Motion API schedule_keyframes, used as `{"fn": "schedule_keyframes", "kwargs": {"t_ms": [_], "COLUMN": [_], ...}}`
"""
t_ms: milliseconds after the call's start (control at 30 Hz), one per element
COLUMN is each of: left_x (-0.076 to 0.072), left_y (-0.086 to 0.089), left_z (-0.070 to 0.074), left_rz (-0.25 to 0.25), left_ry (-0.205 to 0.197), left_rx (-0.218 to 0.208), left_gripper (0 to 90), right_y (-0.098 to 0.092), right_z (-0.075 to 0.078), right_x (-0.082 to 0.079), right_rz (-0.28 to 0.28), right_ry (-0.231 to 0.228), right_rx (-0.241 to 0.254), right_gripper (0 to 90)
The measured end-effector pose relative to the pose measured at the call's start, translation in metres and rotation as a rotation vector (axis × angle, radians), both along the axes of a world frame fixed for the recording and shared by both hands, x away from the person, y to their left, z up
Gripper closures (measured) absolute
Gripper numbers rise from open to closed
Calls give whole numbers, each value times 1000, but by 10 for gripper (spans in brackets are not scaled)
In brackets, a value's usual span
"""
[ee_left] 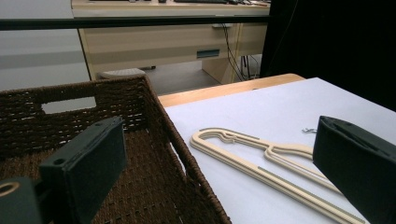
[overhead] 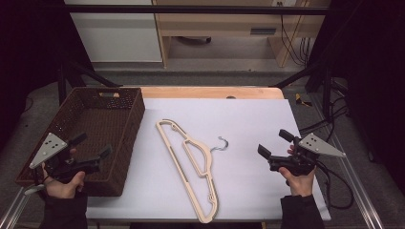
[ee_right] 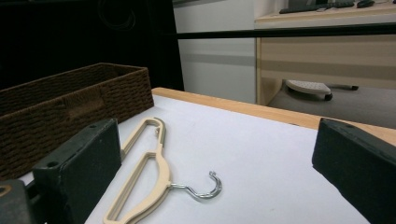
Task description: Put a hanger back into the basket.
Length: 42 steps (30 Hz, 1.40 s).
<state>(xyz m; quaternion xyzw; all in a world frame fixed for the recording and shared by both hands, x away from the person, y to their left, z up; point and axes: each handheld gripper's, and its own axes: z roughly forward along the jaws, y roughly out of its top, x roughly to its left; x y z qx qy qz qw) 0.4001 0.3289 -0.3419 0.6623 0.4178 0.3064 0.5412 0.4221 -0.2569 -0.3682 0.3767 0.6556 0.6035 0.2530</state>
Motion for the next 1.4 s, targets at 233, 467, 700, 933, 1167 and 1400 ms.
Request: {"fn": "schedule_keyframes", "kwargs": {"t_ms": [233,467,700,933,1167,1400], "left_x": [1,2,2,1,2,1], "left_y": [2,3,3,4,2,-1], "left_z": [-2,-2,-2,-2,-2,-2], "left_rz": [14,22,25,31,30,29], "left_ry": [12,14,13,11,14,12], "left_rx": [14,19,21,25,33,41], "left_gripper": [27,27,27,27,28,28], "right_y": [9,41,80,113,133,145], "right_z": [6,7,-2,-23,-53,-75], "right_x": [-4,-5,-7,-6,-1,2], "right_rz": [-10,43,127,176,197,185], "right_ry": [37,122,181,287,429,515], "right_rx": [-42,-106,-201,-286,-364,-387], "right_gripper": [52,65,91,151,261,374]}}
